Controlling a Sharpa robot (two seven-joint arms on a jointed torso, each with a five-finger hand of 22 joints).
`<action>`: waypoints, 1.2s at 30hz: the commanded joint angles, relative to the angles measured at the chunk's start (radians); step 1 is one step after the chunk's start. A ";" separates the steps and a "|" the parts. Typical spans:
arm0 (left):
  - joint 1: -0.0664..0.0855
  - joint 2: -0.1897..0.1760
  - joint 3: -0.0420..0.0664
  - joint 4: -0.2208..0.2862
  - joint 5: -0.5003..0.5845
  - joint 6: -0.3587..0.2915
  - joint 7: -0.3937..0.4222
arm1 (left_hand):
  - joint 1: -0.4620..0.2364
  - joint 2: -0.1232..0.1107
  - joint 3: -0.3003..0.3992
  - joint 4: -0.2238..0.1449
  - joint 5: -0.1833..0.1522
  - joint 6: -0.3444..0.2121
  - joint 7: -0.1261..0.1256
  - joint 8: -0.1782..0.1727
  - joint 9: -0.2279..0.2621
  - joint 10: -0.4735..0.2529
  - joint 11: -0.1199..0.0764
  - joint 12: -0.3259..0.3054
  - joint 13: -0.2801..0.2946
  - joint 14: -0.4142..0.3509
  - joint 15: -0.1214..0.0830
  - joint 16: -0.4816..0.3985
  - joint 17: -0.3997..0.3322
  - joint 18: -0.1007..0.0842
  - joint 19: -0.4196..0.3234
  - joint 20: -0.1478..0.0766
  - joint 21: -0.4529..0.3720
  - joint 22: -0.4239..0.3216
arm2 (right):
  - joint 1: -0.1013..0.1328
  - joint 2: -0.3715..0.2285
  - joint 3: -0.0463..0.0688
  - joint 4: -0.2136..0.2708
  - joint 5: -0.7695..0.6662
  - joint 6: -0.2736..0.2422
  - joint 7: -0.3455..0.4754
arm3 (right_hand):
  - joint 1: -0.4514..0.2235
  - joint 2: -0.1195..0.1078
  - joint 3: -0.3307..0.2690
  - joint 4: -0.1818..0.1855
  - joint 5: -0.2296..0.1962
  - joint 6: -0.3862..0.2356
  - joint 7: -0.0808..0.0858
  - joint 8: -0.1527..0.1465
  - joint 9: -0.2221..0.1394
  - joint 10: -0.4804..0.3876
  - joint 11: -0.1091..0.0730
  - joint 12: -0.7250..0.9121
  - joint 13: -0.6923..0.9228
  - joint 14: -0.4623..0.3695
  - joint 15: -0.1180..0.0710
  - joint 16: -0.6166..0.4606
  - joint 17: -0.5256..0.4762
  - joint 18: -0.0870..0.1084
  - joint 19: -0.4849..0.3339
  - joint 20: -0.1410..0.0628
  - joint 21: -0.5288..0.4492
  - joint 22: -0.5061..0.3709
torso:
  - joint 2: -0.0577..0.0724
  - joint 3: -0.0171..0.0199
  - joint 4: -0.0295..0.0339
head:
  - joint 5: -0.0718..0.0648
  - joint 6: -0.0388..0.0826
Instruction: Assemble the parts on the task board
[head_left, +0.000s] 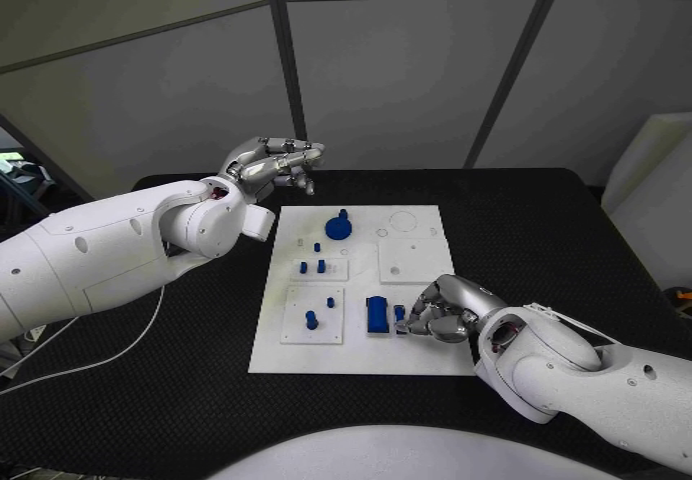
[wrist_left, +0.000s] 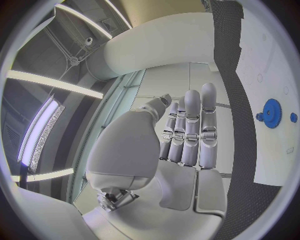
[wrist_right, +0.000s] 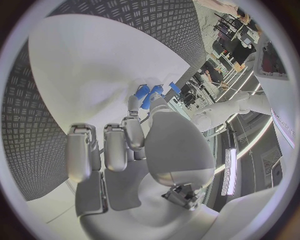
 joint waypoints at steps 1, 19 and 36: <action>0.002 -0.001 0.000 0.002 -0.004 0.012 0.002 | 0.000 0.013 0.002 0.003 -0.001 -0.007 0.001 -0.006 -0.001 -0.007 0.001 0.006 0.001 -0.002 0.004 -0.002 -0.001 0.003 0.004 0.004 -0.003 -0.001 | 0.001 0.005 0.000 -0.011 -0.016 0.020 -0.005 | 0.005 0.012 -0.006 0.000 0.002 -0.004 -0.004 0.006 0.002 -0.001 0.002 0.004 0.018 0.055 -0.005 -0.002 0.008 -0.015 0.041 -0.007 0.000 0.199 | 0.001 0.0002 -0.0012 | 0.003 -0.002; 0.002 -0.001 0.000 0.001 -0.004 0.013 0.002 | 0.001 0.013 0.002 0.003 -0.001 -0.008 0.002 -0.006 -0.002 -0.008 0.001 0.007 0.001 -0.002 0.004 -0.002 -0.002 0.003 0.005 0.004 -0.004 -0.001 | 0.001 0.024 0.000 -0.047 -0.064 0.031 -0.014 | 0.057 0.032 -0.008 -0.023 -0.013 -0.002 -0.008 0.011 0.005 0.002 -0.002 0.010 0.023 0.056 -0.008 0.000 0.012 -0.016 0.042 -0.009 0.001 0.201 | 0.000 0.0001 -0.0012 | 0.005 -0.011; 0.001 0.004 0.000 -0.005 -0.004 0.013 0.002 | 0.001 0.014 0.002 0.003 -0.001 -0.008 0.002 -0.006 -0.002 -0.009 0.001 0.008 0.001 -0.002 0.004 -0.002 -0.002 0.003 0.005 0.004 -0.004 -0.001 | 0.001 -0.001 0.001 -0.016 -0.036 -0.016 0.059 | 0.024 0.030 -0.053 0.010 0.050 -0.007 -0.005 0.011 0.006 0.000 0.000 0.001 0.019 0.054 -0.007 -0.006 0.004 -0.014 0.038 -0.009 -0.004 0.197 | -0.003 0.0004 -0.0011 | -0.001 -0.005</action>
